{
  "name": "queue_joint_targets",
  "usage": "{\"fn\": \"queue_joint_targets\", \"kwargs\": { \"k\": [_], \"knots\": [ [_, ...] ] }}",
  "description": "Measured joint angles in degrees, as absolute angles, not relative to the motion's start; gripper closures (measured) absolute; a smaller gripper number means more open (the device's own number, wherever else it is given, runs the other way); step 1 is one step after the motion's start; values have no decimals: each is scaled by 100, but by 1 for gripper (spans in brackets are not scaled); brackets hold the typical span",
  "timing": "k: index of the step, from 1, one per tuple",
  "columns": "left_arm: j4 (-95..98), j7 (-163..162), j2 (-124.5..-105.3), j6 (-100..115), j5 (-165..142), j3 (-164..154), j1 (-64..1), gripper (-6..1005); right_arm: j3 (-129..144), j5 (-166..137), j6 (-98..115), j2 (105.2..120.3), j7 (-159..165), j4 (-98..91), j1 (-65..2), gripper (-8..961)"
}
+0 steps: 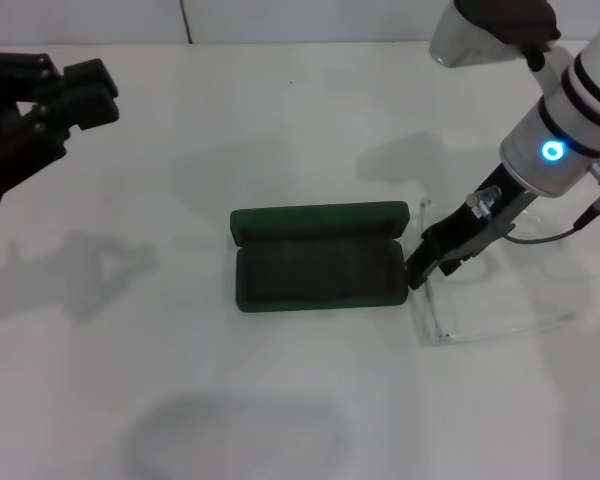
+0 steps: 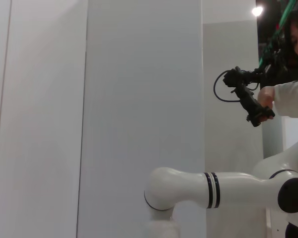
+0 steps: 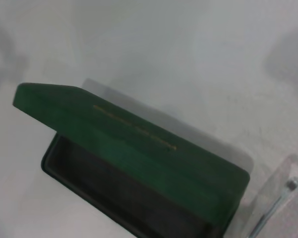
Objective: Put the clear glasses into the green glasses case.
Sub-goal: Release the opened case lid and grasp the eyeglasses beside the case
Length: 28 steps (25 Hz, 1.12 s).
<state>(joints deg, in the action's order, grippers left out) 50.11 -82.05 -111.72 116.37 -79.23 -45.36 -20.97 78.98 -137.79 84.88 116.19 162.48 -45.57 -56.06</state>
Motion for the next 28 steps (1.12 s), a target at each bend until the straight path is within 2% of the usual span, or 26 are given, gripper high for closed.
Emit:
{"fn": "queue_joint_targets", "kwargs": {
  "k": [9, 14, 28],
  "knots": [
    [5009, -8200, -11196, 11637, -7922, -4543, -2035, 886, 7906, -13781, 8457, 11612, 16255, -4540, -5482, 498],
    [5009, -8200, -11205, 11636, -7921, -4549, -2021, 887, 7873, -13813, 8391, 11583, 16246, -4552, -5432, 591],
    [5010, -8200, -11215, 11636, -7878, -4536, -2025, 887, 7831, -13825, 8397, 11554, 15989, -4582, -5357, 677]
  ]
}}
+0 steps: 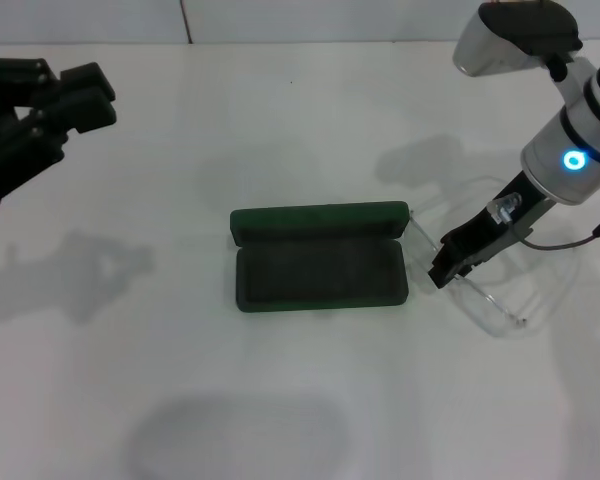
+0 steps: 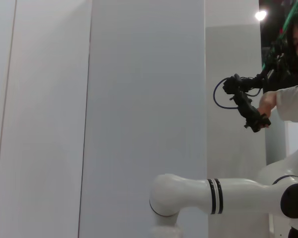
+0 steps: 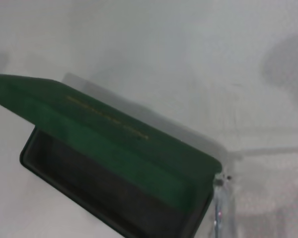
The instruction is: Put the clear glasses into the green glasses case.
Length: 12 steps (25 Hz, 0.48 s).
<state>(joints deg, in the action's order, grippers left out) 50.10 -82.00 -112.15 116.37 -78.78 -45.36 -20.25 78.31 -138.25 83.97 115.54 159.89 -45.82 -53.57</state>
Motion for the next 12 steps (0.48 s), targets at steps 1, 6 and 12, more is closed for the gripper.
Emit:
{"fn": "queue_joint_targets", "kwargs": {
  "k": [1, 6, 12],
  "knots": [
    [5009, -8200, -11215, 11636, -7871, -4535, -2026, 887, 7831, -13825, 8402, 11554, 15981, -4579, -5354, 684],
    [5006, -8200, -11214, 11636, -7865, -4535, -2029, 888, 7830, -13823, 8451, 11561, 15910, -4648, -5260, 718],
    [4958, -8214, -11214, 11636, -7858, -4535, -2041, 887, 7835, -13823, 8586, 11557, 15852, -5070, -4982, 762]
  ]
}}
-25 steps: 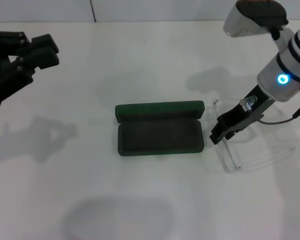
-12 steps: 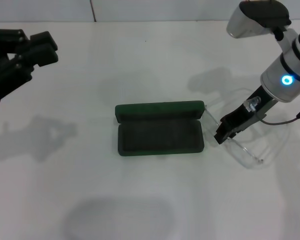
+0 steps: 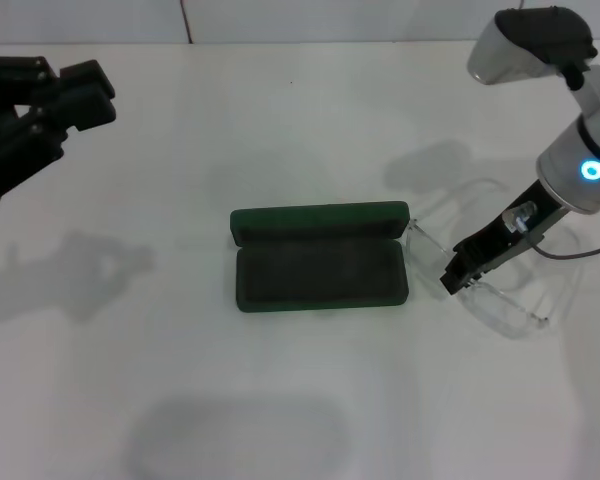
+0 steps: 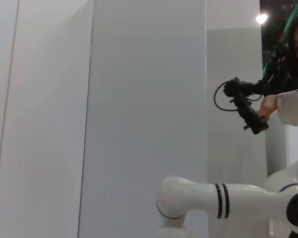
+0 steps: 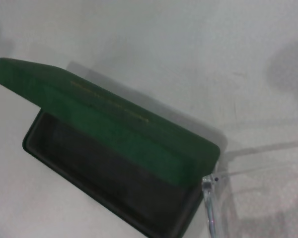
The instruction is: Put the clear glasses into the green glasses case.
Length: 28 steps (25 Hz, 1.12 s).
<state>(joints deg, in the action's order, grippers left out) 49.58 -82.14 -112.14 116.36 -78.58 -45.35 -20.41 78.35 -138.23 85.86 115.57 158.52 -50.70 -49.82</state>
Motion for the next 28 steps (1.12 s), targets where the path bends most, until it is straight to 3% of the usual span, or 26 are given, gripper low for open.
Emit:
{"fn": "queue_joint_targets", "kwargs": {
  "k": [12, 28],
  "knots": [
    [4948, -8270, -11218, 11636, -7782, -4535, -2021, 886, 7582, -13846, 9145, 11539, 15813, -6605, -4119, 800],
    [4942, -8665, -11334, 11634, -7084, -4535, -2129, 875, 4536, -12306, 10984, 11531, 13773, -9114, -2878, 835]
  ]
}}
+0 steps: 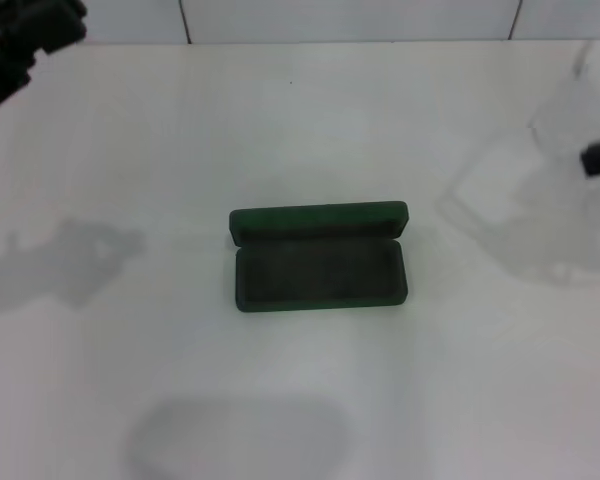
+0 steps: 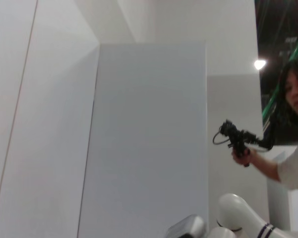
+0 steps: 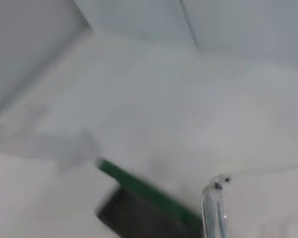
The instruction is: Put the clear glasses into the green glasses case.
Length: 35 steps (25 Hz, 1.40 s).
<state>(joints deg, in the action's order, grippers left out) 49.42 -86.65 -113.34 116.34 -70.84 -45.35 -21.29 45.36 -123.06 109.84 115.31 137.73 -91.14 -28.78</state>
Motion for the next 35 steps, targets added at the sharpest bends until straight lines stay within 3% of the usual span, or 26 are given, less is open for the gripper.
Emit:
{"fn": "queue_joint_targets", "kwargs": {
  "k": [10, 21, 27, 32, 35],
  "knots": [
    [4897, -9122, -11464, 11629, -6813, -4543, -2501, 868, 5080, -10109, 10632, 11591, 11916, -9184, -2502, 835],
    [4727, -8758, -11655, 11488, -6822, -4531, -2766, 649, 7299, -9415, 9370, 11591, 10083, -7985, -2887, 835],
    [4712, -8494, -11730, 11487, -6943, -4689, -2816, 660, 7889, -9073, 9095, 11599, 9575, -7316, -3316, 835],
    [4516, -8371, -11752, 11471, -7160, -4720, -2926, 796, 8187, -8662, 8932, 11607, 9136, -6782, -3629, 835],
    [4366, -8328, -11752, 11405, -7301, -4719, -2999, 796, 8273, -8456, 8894, 11611, 8989, -6647, -3716, 835]
  ]
}}
